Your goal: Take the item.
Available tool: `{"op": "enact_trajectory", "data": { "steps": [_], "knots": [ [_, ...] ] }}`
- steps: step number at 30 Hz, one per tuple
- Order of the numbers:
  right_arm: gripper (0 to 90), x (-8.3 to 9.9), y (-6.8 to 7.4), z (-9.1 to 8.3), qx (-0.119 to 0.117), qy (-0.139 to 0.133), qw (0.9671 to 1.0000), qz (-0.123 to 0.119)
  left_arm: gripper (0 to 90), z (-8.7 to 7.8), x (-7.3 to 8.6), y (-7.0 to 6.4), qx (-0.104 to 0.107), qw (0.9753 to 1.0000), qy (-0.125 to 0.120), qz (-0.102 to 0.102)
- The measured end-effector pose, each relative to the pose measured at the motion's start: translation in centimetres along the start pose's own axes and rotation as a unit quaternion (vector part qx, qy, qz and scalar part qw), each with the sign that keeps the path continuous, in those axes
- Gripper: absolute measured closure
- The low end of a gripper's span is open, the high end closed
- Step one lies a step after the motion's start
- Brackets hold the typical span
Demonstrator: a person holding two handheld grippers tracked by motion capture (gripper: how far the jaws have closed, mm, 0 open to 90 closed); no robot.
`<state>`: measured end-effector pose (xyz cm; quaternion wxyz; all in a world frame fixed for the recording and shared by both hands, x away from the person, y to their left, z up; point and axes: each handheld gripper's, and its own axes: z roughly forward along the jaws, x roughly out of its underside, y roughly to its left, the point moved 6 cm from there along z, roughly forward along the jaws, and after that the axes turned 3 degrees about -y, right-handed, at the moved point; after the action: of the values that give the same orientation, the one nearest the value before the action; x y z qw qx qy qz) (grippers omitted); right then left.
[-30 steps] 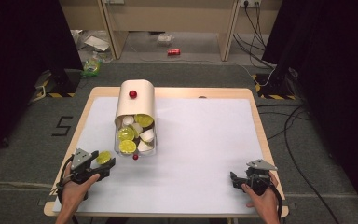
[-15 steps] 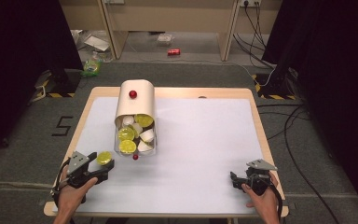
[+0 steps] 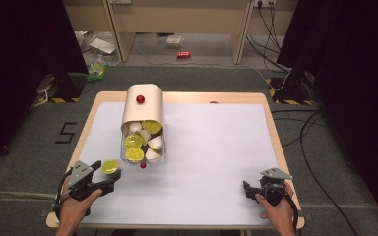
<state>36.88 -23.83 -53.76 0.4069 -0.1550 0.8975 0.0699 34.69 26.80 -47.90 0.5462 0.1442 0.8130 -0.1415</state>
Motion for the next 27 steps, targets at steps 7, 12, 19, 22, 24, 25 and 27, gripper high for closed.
{"op": "enact_trajectory", "data": {
  "steps": [7,12,19,22,24,25,27],
  "knots": [
    [12.6,0.0,0.0,0.0,0.0,0.0,1.0,0.0,15.7,-0.3,-0.3,-0.5,0.003,1.0,-0.005,0.003],
    [12.6,0.0,0.0,0.0,0.0,0.0,1.0,0.0,15.6,-0.6,-0.4,-0.9,0.005,0.9999,-0.01,0.004],
    [12.6,0.0,0.0,0.0,0.0,0.0,1.0,0.0,15.4,-0.8,-0.7,-1.3,0.006,0.9999,-0.014,0.006],
    [12.6,0.0,0.0,0.0,0.0,0.0,1.0,0.0,15.4,-0.9,-0.8,-1.4,0.007,0.9998,-0.015,0.007],
    [12.6,0.0,0.0,0.0,0.0,0.0,1.0,0.0,15.4,-1.0,-0.8,-1.5,0.007,0.9998,-0.016,0.008],
    [12.6,0.0,0.0,0.0,0.0,0.0,1.0,0.0,15.4,-1.0,-0.8,-1.5,0.007,0.9998,-0.016,0.007],
    [12.6,0.0,0.0,0.0,0.0,-0.001,1.0,0.0,15.4,-1.1,-0.9,-1.6,0.007,0.9998,-0.017,0.007]
  ]
}}
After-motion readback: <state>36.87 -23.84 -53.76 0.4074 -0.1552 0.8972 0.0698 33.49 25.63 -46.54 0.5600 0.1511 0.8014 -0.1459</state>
